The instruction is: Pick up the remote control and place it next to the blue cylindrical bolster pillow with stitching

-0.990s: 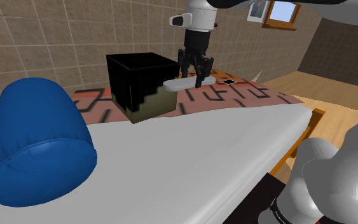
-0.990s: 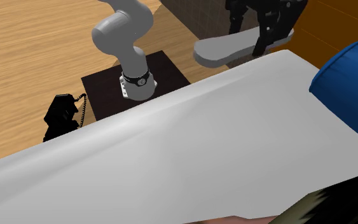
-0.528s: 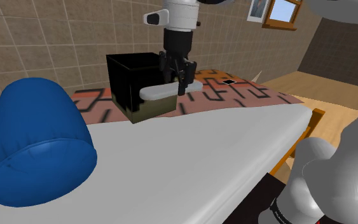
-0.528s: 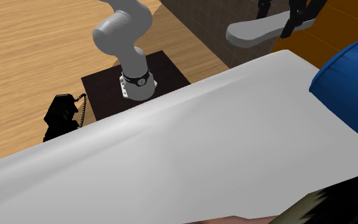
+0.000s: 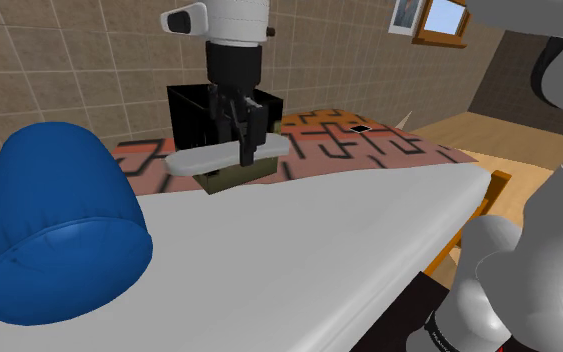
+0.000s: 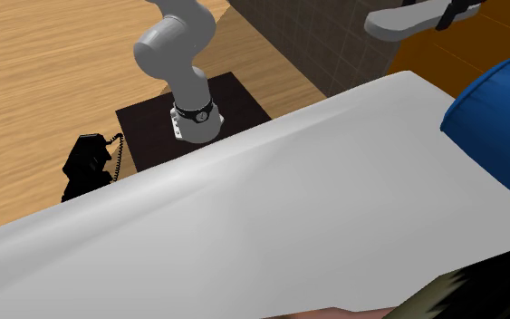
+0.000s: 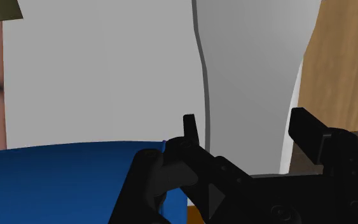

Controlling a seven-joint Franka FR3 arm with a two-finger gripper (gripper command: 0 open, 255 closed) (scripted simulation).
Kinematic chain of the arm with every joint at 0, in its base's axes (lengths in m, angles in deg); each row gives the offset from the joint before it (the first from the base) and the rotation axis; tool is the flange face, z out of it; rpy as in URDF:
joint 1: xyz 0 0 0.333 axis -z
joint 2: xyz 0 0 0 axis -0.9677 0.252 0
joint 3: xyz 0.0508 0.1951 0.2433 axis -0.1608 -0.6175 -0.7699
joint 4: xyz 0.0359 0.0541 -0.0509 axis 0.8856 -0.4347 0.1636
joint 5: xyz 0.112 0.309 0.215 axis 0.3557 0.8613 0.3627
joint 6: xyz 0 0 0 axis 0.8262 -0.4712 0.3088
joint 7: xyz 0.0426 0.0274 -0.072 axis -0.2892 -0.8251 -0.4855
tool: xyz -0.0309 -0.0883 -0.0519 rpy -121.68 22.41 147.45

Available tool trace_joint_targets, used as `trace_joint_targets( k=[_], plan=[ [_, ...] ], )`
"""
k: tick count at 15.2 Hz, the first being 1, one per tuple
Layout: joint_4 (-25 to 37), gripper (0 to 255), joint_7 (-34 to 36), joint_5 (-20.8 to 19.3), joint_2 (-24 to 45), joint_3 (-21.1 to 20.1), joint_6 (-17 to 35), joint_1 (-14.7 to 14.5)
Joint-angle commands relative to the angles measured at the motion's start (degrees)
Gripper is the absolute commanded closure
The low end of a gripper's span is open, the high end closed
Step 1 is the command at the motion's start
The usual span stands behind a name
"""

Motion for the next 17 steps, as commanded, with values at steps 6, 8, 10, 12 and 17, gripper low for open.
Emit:
trace_joint_targets(
  k=[6,8,10,12,17],
  plan=[
    [5.9,255,6.7,-0.6,6.4,-3.7,0.4,-2.9],
    [3.8,255,6.7,-0.5,6.0,-3.7,2.1,-2.9],
    [1.8,255,6.7,-0.5,5.6,-3.6,3.7,-2.9],
    [-0.2,255,6.7,-0.4,5.3,-3.6,5.3,-2.9],
    [-4.7,255,6.7,-0.3,4.8,-3.6,9.3,-2.9]
  ],
)
